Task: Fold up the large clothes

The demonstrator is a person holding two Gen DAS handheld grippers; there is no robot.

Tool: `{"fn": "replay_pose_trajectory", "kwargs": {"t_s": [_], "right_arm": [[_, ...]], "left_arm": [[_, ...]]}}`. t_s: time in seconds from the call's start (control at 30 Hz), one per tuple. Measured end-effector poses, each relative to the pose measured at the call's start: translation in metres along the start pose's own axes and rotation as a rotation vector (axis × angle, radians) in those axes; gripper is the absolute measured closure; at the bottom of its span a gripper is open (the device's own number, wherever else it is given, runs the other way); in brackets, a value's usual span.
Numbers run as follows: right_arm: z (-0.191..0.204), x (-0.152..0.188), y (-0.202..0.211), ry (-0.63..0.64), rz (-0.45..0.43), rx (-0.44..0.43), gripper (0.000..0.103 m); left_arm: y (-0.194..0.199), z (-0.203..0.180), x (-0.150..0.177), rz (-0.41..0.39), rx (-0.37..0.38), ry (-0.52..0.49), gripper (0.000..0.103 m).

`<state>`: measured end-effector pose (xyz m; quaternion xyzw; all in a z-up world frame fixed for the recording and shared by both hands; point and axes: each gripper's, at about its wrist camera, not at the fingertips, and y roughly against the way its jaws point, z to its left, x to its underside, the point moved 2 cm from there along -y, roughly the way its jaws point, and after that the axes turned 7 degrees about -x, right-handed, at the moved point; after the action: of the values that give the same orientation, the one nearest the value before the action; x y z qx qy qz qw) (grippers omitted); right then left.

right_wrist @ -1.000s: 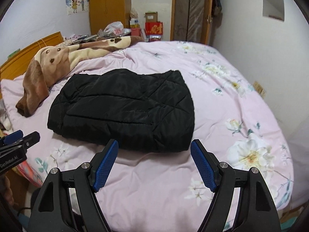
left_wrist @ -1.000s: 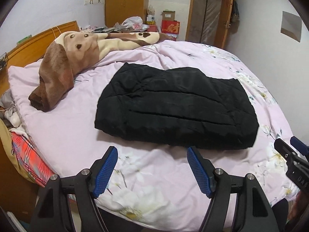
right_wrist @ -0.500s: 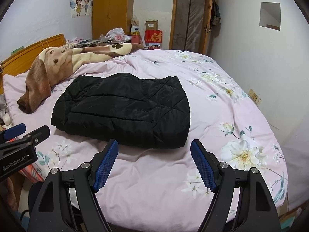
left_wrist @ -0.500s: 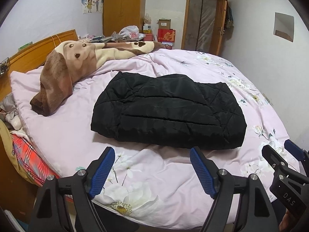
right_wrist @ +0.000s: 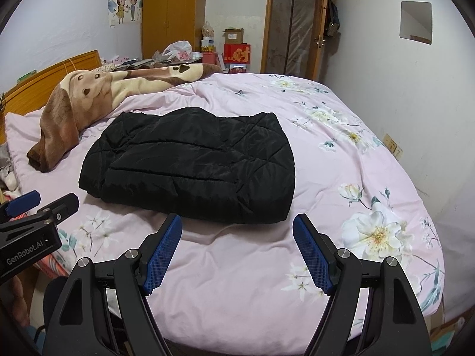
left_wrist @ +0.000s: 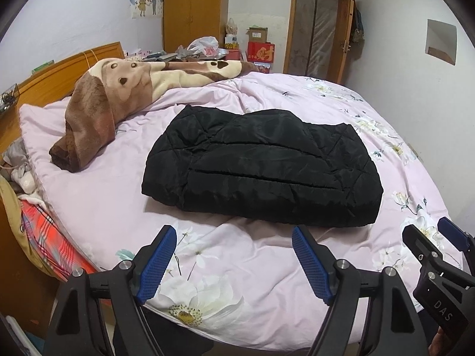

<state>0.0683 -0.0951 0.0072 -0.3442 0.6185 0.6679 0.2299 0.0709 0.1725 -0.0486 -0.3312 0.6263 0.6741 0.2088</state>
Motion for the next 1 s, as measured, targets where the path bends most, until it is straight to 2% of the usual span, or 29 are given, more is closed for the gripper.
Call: {"fn": "replay_pose_trajectory", "kwargs": {"t_s": [0.07, 0.37, 1.0], "right_arm": [[0.0004, 0.0003, -0.0002, -0.002, -0.001, 0.000, 0.026], [0.0000, 0.0011, -0.0010, -0.006, 0.005, -0.001, 0.026], [0.0021, 0.0019, -0.0013, -0.006, 0.007, -0.001, 0.026]], "left_arm": [[-0.0013, 0.0013, 0.0008, 0.002, 0.014, 0.009, 0.023], [-0.0037, -0.0015, 0.0023, -0.001, -0.013, -0.021, 0.023], [-0.0047, -0.0047, 0.0050, 0.011, 0.027, -0.033, 0.023]]}}
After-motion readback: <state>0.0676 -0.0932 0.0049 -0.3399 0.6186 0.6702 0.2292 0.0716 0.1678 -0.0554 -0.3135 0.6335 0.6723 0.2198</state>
